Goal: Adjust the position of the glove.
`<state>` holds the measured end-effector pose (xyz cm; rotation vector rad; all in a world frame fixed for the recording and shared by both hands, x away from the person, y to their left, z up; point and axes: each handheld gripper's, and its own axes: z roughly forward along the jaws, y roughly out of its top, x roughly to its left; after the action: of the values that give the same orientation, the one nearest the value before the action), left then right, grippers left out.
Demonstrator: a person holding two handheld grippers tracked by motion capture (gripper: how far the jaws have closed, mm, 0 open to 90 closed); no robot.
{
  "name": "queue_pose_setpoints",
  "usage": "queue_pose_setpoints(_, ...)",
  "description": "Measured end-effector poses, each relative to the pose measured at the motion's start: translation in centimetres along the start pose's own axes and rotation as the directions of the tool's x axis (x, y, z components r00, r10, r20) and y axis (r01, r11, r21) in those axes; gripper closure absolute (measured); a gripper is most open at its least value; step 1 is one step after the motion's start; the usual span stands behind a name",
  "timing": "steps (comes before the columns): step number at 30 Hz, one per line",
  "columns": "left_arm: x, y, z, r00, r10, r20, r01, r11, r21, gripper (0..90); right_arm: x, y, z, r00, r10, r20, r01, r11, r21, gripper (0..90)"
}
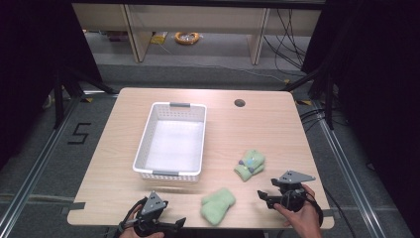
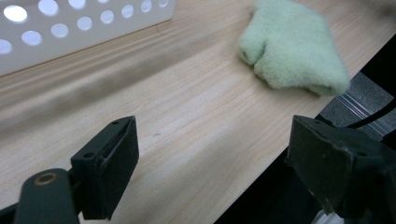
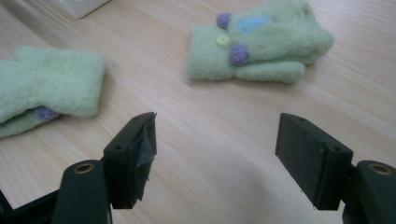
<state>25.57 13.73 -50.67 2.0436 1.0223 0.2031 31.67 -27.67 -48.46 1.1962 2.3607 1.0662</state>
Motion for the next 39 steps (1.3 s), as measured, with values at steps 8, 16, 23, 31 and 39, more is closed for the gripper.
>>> queue_pose_setpoints(8, -0.3, 0.0, 0.3, 0.9998, 0.020, 0.002, -0.020, 0.9998, 0.007, 15.9, 0.3, 0.2, 0.0, 0.9986, -0.048, -0.024, 0.048, 0.9988, 0.005, 36.3)
queue_pose_setpoints(16, -0.7, 0.1, 0.6, 0.9989, -0.026, 0.039, 0.026, 0.9996, -0.012, 15.9, 0.9, 0.5, 0.1, 0.9953, -0.071, -0.066, 0.071, 0.9974, 0.007, 39.5)
queue_pose_setpoints(23, -1.2, 0.5, 0.8, 0.9985, -0.022, 0.050, 0.023, 0.9996, -0.016, 16.4, 1.3, 1.0, 0.1, 0.9917, -0.099, -0.082, 0.099, 0.9950, -0.008, 40.7)
queue_pose_setpoints(31, -2.2, 1.5, 1.4, 0.9972, 0.015, 0.073, -0.015, 0.9999, -0.008, 21.7, 2.4, 2.1, 0.2, 0.9762, -0.162, -0.144, 0.159, 0.9868, -0.034, 46.6)
queue_pose_setpoints(39, -3.3, 2.8, 2.9, 0.9939, 0.047, 0.100, -0.047, 0.9989, -0.001, 36.2, 3.9, 4.2, 2.0, 0.9457, -0.253, -0.205, 0.250, 0.9675, -0.038, 55.4)
